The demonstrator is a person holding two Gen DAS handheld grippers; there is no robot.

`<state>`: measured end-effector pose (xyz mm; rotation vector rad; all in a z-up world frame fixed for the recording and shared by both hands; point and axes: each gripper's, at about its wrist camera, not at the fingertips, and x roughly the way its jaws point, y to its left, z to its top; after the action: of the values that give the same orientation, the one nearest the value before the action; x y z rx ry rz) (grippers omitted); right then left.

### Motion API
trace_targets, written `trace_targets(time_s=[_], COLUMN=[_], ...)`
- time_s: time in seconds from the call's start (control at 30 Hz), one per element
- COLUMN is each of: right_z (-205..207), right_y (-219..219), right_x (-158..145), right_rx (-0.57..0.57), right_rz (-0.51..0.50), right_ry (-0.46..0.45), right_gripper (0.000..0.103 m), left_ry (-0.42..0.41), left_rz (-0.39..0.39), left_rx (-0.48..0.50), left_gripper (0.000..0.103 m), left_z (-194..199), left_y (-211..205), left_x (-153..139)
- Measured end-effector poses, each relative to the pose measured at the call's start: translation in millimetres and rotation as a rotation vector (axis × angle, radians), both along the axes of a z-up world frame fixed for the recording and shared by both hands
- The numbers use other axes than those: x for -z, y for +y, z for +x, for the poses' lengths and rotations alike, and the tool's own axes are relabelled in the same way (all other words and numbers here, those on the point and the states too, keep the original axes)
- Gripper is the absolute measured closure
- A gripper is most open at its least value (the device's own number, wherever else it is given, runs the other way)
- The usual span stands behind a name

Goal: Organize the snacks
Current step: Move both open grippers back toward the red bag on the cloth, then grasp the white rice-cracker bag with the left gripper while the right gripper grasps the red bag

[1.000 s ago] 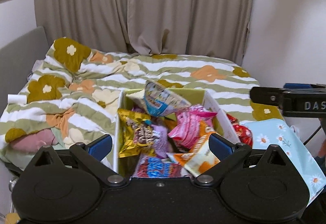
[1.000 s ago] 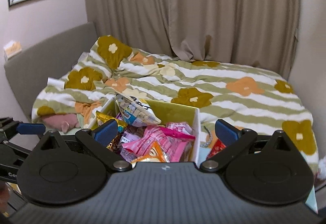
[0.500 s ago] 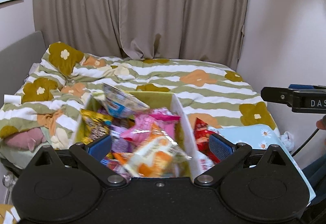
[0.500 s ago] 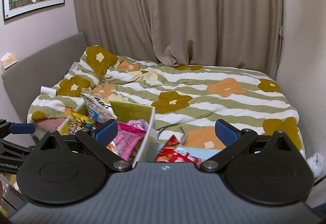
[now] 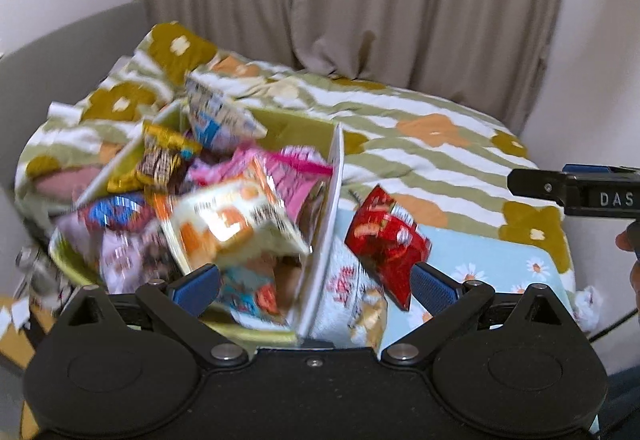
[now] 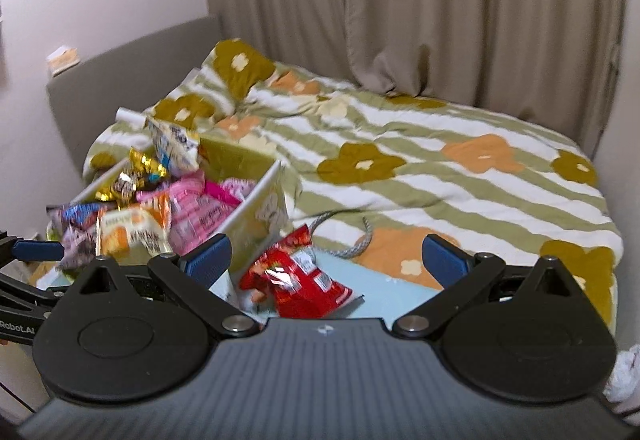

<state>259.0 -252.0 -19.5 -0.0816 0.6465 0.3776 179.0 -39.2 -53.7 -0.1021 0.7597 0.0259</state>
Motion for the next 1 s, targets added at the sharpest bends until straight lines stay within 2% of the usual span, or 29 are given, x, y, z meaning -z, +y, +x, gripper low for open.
trace_targets(time_s=[0.13,0.4,0.6,0.83,1.0], right_z=[19.5,51.0,71.4,88.2,97.3], right_y=[-5.9,-5.9,-0.4,2.9,3.6], right_x=[20.8,69.0,101.1,124.6,131.7], right_rx=[-0.067,-0.173,-0.229,-0.275,-0.296], right_rz=[-0.001,-0.005,-0.001,0.004,0.011], right_ry=[0.029,0.087,0.123,0.152,0.157], right_gripper=[0.0,0.0,0.0,0.0,0.0], left_ry=[0.028,0.09,0.069,0.065,0.065], left_rz=[-0.015,-0.092,-0.115,-0.108,-0.118], left_rx=[-0.063,-0.181,-0.236,-0.304,-0.375], left_gripper=[0.001,0.003,0.006,0.009,0.01], left_z=[-5.7,2.5,21.9,44.4,57.9], left_y=[-14.2,-37.2,-53.9,-63.9,-62.2], left_x=[22.7,88.3,121.9,142.2,145.8])
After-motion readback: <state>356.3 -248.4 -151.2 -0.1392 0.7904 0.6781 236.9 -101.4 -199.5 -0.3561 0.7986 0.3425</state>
